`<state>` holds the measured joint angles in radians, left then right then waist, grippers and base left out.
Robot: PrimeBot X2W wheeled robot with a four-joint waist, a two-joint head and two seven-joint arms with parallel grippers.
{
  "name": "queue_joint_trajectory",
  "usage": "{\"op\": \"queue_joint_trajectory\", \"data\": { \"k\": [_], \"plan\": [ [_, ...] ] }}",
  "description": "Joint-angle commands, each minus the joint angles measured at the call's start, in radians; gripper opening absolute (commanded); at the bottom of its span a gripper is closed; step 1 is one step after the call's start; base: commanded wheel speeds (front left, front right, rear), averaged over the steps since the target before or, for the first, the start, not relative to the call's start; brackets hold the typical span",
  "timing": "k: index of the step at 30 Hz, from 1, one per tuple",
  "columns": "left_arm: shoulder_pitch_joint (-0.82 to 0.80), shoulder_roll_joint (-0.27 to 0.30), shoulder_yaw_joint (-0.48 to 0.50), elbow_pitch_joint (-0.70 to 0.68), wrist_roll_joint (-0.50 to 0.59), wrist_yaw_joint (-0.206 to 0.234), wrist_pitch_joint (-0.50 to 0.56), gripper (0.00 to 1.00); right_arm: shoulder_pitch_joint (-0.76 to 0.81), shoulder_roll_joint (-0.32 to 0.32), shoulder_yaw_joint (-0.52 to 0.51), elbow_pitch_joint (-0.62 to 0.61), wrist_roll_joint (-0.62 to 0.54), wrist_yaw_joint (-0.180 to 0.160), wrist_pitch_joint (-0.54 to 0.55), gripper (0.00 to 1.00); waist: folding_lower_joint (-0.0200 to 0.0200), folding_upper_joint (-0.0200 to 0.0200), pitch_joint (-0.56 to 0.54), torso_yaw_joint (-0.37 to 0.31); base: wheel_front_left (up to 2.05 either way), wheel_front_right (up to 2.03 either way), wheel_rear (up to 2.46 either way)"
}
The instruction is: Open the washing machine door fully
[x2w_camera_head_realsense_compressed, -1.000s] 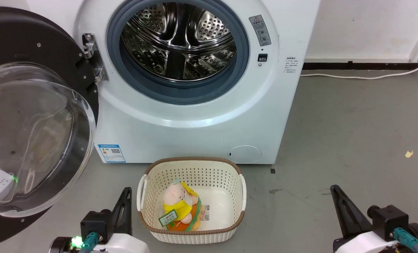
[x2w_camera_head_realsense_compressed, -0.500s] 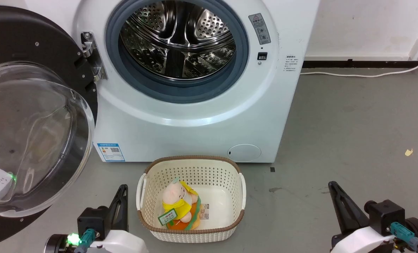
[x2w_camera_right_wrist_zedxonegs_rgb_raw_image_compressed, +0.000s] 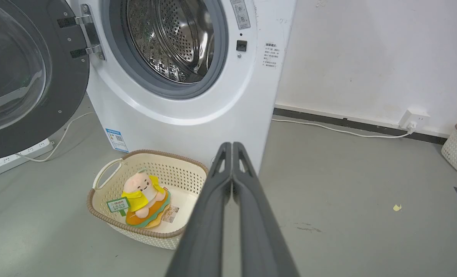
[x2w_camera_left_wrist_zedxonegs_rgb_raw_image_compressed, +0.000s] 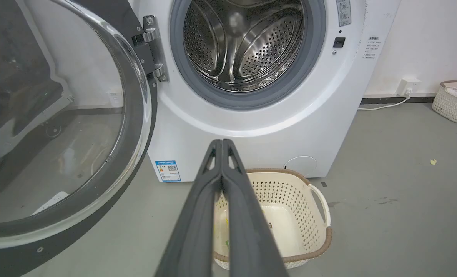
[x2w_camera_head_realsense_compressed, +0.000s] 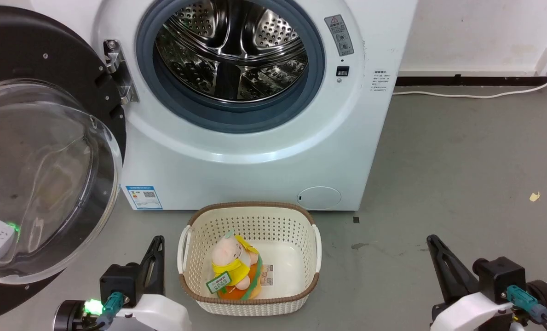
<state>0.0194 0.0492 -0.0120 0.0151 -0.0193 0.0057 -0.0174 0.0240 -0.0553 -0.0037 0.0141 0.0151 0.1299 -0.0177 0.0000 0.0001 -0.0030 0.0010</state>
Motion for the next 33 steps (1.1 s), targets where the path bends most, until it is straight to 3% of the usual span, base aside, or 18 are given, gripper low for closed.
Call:
{"op": "queue_joint_trajectory", "data": {
  "k": [1, 33],
  "plan": [
    [-0.015, 0.001, 0.007, -0.008, 0.011, -0.005, 0.005, 0.00, -0.019, 0.005, 0.001, -0.010, -0.010, 0.001, 0.006, 0.00, 0.0000, -0.0001, 0.000, 0.000, 0.00, 0.00, 0.00],
    [-0.019, 0.001, 0.012, -0.015, 0.019, -0.006, 0.017, 0.00, -0.024, 0.005, 0.004, -0.014, -0.015, 0.001, 0.018, 0.00, 0.0000, -0.0001, 0.003, -0.001, 0.00, 0.00, 0.00]
  ]
}}
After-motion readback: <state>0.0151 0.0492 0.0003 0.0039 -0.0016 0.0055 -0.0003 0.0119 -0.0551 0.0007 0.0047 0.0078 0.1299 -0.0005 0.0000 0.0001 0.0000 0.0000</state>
